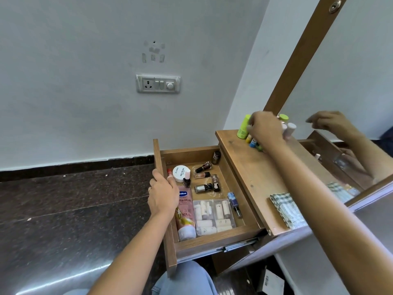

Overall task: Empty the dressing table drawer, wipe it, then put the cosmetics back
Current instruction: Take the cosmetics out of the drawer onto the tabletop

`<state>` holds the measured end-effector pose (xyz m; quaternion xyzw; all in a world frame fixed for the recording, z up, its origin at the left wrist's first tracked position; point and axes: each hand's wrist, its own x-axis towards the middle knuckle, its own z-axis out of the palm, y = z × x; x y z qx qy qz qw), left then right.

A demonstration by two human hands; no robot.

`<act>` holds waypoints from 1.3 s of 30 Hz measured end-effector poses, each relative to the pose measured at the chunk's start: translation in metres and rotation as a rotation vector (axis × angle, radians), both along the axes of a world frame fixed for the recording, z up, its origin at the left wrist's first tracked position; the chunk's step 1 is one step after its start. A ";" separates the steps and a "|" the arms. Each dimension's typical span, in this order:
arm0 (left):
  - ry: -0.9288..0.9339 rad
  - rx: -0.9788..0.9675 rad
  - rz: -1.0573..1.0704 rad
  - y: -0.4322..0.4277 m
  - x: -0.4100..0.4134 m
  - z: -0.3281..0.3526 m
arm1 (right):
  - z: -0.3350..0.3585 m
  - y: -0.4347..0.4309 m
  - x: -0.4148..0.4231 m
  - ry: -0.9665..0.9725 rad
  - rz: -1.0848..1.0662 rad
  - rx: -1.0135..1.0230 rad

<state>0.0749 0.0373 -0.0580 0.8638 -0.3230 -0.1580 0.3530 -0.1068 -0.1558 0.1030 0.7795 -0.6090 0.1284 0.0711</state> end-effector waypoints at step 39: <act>0.025 -0.009 -0.003 -0.001 0.002 -0.003 | -0.022 -0.012 -0.064 -0.200 0.032 0.242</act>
